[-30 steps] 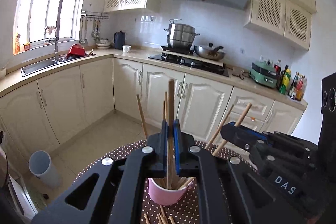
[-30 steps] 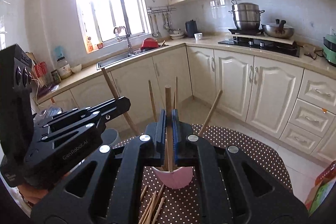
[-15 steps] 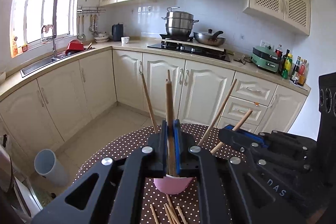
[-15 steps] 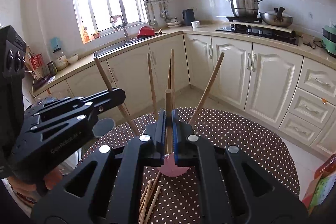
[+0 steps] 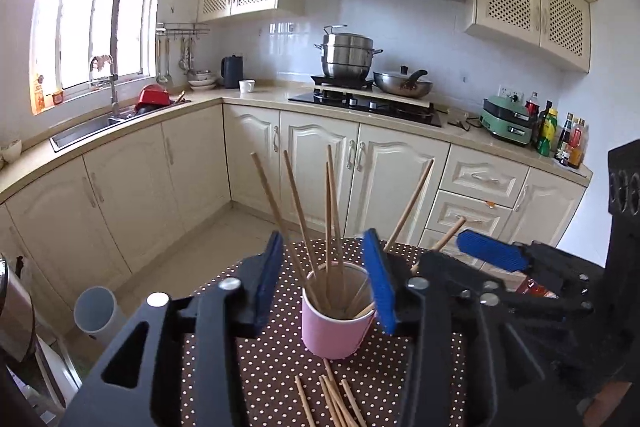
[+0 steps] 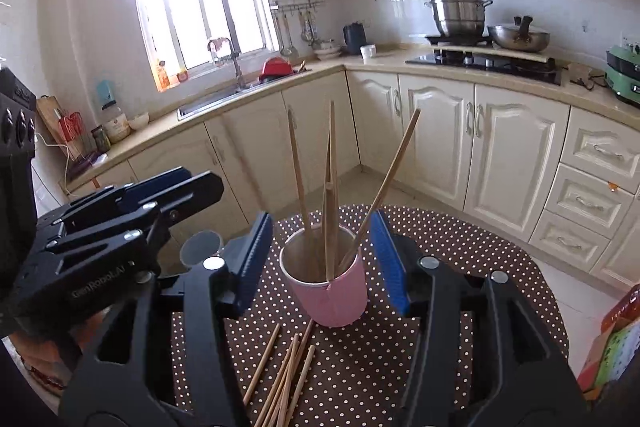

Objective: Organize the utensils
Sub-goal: 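Open the left tool dropping its chopstick into the cup while the right tool releases its own, then move both open tools back down to the loose chopsticks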

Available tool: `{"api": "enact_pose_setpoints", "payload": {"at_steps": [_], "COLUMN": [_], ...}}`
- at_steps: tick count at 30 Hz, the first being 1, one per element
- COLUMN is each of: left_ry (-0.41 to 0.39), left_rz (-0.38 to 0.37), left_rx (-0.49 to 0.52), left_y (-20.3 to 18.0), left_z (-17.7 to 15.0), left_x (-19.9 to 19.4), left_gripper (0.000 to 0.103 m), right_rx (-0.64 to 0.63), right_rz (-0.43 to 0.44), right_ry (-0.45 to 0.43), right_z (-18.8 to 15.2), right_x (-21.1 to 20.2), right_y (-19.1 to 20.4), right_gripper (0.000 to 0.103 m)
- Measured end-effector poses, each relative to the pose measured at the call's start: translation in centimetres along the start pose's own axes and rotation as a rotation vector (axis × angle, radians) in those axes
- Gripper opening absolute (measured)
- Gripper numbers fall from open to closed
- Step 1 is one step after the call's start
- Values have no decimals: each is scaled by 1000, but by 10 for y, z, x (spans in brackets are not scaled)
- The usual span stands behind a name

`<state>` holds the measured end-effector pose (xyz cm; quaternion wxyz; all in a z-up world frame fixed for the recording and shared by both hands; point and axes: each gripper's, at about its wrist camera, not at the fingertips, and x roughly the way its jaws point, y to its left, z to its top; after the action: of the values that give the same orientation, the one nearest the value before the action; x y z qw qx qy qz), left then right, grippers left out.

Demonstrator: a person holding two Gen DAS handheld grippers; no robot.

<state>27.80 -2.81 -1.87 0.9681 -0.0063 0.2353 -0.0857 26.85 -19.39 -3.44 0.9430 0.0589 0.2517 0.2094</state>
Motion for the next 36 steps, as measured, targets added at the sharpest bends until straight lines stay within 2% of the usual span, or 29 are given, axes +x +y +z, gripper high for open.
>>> {"api": "enact_pose_setpoints", "payload": {"at_steps": [4, 9, 12, 16, 22, 23, 25, 29, 36], "left_ry": [-3, 13, 47, 133, 257, 277, 319, 376, 425], "left_rz": [7, 29, 53, 74, 108, 103, 94, 90, 82], "left_rx": [-11, -15, -9, -6, -29, -43, -64, -71, -76], "left_y": [3, 8, 13, 19, 35, 39, 43, 49, 52], "left_z": [-4, -16, -28, -50, -90, -96, -110, -129, -145], "left_x": [-14, -28, -31, -24, -4, -1, 7, 17, 31], "left_gripper": [49, 57, 58, 58, 58, 58, 58, 58, 58], "right_rx": [-19, -15, -10, -8, -32, -35, -42, -66, -72], "right_rz": [-2, 4, 3, 2, -30, -28, -19, 6, 18], "right_ry": [-13, -22, -14, 30, 164, 183, 253, 373, 485], "right_z": [1, -4, -13, -33, -75, -80, -94, -117, -145], "right_x": [-12, -25, -31, -28, -5, -2, 13, 43, 78], "right_y": [5, 6, 4, 1, 7, 8, 13, 24, 31], "right_gripper": [51, 51, 51, 51, 50, 48, 33, 32, 31]}}
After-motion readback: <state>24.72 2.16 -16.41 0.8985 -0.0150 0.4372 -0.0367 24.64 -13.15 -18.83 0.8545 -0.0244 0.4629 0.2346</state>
